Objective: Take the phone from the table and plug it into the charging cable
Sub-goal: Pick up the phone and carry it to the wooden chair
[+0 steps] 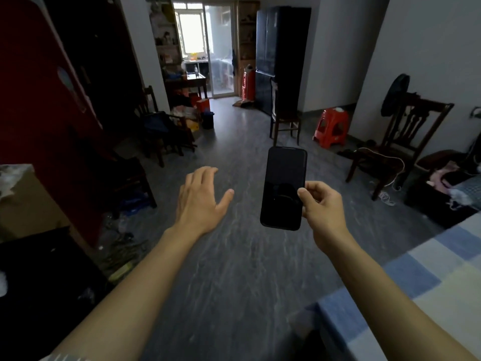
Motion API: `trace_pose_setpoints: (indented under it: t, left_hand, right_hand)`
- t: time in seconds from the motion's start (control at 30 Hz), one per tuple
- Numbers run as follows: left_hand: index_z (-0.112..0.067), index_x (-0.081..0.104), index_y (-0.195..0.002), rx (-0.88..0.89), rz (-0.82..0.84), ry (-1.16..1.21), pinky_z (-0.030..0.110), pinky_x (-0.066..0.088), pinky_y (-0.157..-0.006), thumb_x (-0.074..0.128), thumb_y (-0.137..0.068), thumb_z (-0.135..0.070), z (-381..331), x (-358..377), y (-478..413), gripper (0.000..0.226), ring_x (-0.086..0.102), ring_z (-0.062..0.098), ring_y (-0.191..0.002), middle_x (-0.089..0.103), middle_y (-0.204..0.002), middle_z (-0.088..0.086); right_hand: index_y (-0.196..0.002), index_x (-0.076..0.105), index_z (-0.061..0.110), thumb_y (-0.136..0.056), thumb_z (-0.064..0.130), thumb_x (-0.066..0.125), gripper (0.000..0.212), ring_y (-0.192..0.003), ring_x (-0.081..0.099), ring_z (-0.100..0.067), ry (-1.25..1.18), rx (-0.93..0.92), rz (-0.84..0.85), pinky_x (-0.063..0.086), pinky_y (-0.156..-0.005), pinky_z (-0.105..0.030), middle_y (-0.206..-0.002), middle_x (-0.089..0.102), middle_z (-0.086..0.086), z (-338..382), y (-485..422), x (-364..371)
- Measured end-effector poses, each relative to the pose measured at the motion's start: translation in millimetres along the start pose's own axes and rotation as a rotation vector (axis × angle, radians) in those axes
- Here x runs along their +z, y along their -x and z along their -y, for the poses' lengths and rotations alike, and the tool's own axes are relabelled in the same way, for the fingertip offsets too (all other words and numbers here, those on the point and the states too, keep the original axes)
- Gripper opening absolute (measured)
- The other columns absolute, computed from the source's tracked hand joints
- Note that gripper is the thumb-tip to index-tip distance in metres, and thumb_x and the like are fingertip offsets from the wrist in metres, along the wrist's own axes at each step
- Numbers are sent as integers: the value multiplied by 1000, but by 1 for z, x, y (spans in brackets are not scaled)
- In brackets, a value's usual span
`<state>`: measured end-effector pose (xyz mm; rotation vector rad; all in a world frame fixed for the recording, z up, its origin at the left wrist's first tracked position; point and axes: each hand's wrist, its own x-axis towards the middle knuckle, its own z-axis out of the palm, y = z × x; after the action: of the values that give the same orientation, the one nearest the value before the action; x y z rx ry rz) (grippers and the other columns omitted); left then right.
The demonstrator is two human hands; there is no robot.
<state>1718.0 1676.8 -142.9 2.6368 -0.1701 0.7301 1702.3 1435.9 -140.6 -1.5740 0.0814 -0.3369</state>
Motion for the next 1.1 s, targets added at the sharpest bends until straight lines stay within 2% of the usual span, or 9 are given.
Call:
trace_pose_setpoints:
  t: [0.1,0.23,0.43,0.57,0.77,0.93,1.1]
  left_hand:
    - [-13,45,-135,26,5,36,43,40,-97,55,-88,-50,22,34,-52,60,44,29,-121,49,-136,7]
    - [-11,47,-131,99,25,118,42,40,-97,57,-88,-47,51,86,-129,57,46,30,-117,52,-133,9]
    - [-6,52,-127,250,114,240,45,41,-97,57,-85,-44,63,157,-243,58,49,35,-115,55,-130,14]
    - [-6,53,-124,326,161,329,43,40,-95,58,-84,-42,50,198,-301,54,50,36,-109,56,-126,14]
    - [-9,51,-127,438,211,359,46,41,-98,57,-86,-46,24,271,-375,55,48,31,-114,55,-128,10]
    - [-9,49,-131,527,242,376,45,39,-101,61,-87,-43,-22,356,-454,57,48,30,-117,54,-133,11]
    - [-9,48,-132,579,277,398,41,38,-101,60,-88,-43,-79,434,-534,57,47,31,-120,53,-135,11]
  right_hand:
    - [-87,67,16,-96,7,55,18,-83,72,-26,14,4,-40,58,-77,-50,-90,75,-12,-14,-51,20]
    - [-90,68,15,-96,8,56,16,-82,73,-22,11,11,-138,60,-75,-43,-88,75,-8,-38,-116,47]
    - [-93,68,12,-97,7,55,14,-86,73,-25,8,18,-345,59,-75,-42,-92,75,-11,-56,-193,67]
    - [-94,68,12,-96,8,55,14,-83,71,-23,36,30,-448,56,-72,-41,-91,75,-10,-62,-241,57]
    - [-85,69,20,-95,9,57,19,-86,73,-24,43,32,-579,60,-77,-44,-89,75,-7,-84,-321,35]
    - [-82,69,25,-95,11,58,22,-82,73,-19,27,25,-661,61,-72,-39,-84,76,-2,-116,-408,-1]
    - [-89,67,18,-95,10,57,14,-85,72,-23,35,57,-734,60,-74,-41,-91,74,-9,-133,-505,-48]
